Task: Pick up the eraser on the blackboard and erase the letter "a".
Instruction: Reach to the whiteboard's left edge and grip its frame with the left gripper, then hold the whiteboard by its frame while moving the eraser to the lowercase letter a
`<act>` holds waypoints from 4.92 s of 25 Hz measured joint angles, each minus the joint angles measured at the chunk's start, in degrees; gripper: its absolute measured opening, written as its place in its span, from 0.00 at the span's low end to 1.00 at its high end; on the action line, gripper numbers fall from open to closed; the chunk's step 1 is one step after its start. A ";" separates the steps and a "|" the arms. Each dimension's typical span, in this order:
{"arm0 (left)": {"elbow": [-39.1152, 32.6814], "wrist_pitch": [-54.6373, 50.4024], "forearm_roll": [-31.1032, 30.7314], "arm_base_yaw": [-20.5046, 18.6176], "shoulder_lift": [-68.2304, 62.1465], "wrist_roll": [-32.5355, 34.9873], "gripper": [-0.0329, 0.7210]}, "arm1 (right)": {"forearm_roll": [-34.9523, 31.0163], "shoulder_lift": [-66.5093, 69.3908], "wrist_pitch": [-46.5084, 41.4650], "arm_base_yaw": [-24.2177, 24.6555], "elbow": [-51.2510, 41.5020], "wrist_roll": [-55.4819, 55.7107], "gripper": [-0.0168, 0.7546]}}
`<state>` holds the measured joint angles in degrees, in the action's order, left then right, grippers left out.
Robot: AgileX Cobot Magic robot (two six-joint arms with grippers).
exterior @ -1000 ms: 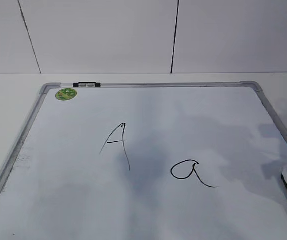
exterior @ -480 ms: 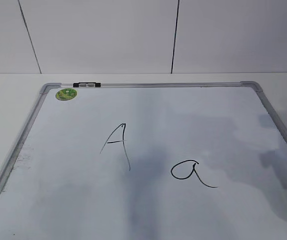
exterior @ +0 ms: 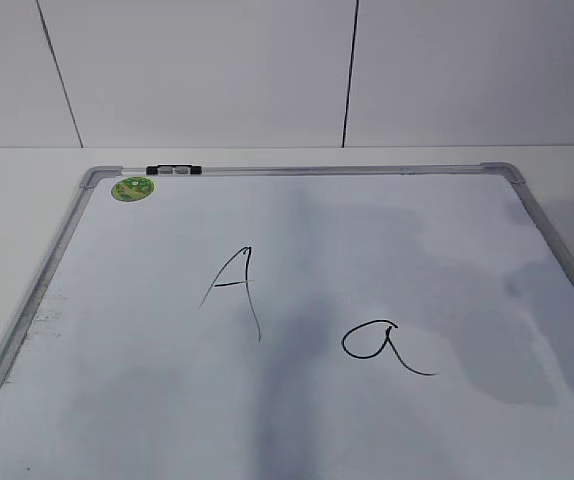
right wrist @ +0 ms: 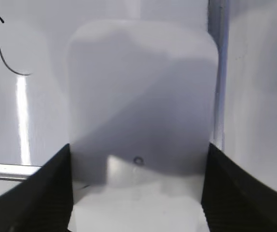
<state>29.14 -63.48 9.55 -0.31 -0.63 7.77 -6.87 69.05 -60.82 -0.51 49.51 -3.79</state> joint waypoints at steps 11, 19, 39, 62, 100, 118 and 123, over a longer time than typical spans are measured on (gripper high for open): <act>0.00 0.00 0.00 0.00 0.00 0.00 0.37 | -2.67 -0.14 -3.24 0.00 0.79 -2.32 0.74; 0.00 0.00 2.46 0.00 0.00 0.00 0.37 | -3.47 -0.14 -3.35 0.00 0.79 -2.44 0.74; 0.45 21.17 11.64 0.31 -22.01 0.00 0.37 | -5.14 -0.14 -2.80 0.00 0.79 -2.67 0.74; 12.01 21.41 13.43 0.31 -67.44 4.45 0.47 | -5.26 -0.14 -2.80 0.00 0.79 -2.78 0.74; 32.42 9.66 12.36 0.31 -102.95 8.36 0.44 | -5.26 -0.14 -2.67 0.00 0.79 -2.91 0.74; 32.63 10.76 12.36 0.31 -107.01 8.36 0.33 | -5.26 -0.14 -2.31 0.00 0.79 -3.07 0.74; 32.73 10.76 12.80 0.23 -107.01 8.36 0.17 | -5.26 -0.14 -2.01 0.00 0.79 -3.07 0.74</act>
<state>61.88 -52.72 22.36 -0.08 -107.64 16.13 -12.13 68.91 -62.83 -0.51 50.30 -6.86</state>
